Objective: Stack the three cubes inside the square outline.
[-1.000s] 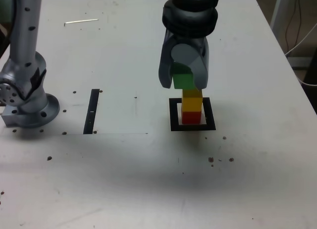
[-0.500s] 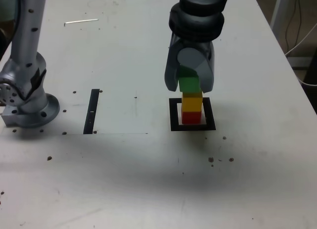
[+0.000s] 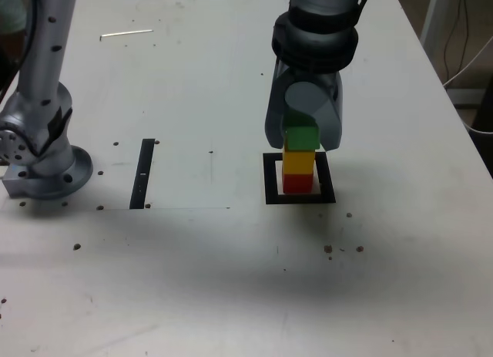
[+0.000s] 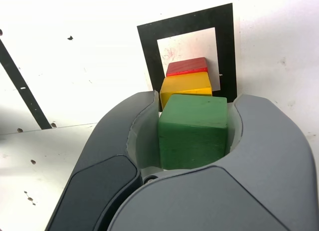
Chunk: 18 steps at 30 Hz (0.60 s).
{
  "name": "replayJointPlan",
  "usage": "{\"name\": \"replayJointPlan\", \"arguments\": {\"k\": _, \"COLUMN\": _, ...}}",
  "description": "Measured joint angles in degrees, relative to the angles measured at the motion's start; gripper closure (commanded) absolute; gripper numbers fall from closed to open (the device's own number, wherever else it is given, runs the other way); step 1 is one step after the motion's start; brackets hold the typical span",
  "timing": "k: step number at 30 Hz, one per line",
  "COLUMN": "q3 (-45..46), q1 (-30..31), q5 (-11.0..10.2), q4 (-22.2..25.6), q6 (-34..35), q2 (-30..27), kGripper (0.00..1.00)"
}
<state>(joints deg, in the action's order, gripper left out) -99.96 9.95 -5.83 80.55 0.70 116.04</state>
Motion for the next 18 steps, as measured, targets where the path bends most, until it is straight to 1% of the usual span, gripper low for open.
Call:
{"name": "replayJointPlan", "arguments": {"k": 2, "q3": 0.18, "q1": 0.00, "q5": 0.00, "q4": -0.14, "q6": -0.07, "q2": 0.00, "kGripper": 0.25}}
{"name": "replayJointPlan", "arguments": {"k": 3, "q3": 0.29, "q1": 0.00, "q5": 0.00, "q4": -0.19, "q6": -0.11, "q2": 0.00, "kGripper": 0.20}}
{"name": "replayJointPlan", "arguments": {"k": 4, "q3": 0.39, "q1": 0.00, "q5": 0.00, "q4": -0.21, "q6": -0.15, "q2": 0.00, "kGripper": 0.18}}
{"name": "replayJointPlan", "arguments": {"k": 7, "q3": 0.80, "q1": 0.00, "q5": 0.00, "q4": -0.21, "q6": -0.31, "q2": 0.00, "kGripper": 0.15}}
{"name": "replayJointPlan", "arguments": {"k": 14, "q3": 1.66, "q1": 0.00, "q5": 0.00, "q4": -0.03, "q6": -0.33, "q2": -0.02, "kGripper": 0.14}}
{"name": "replayJointPlan", "arguments": {"k": 18, "q3": 1.77, "q1": 0.00, "q5": 0.00, "q4": -0.01, "q6": -0.33, "q2": -0.09, "kGripper": 0.09}}
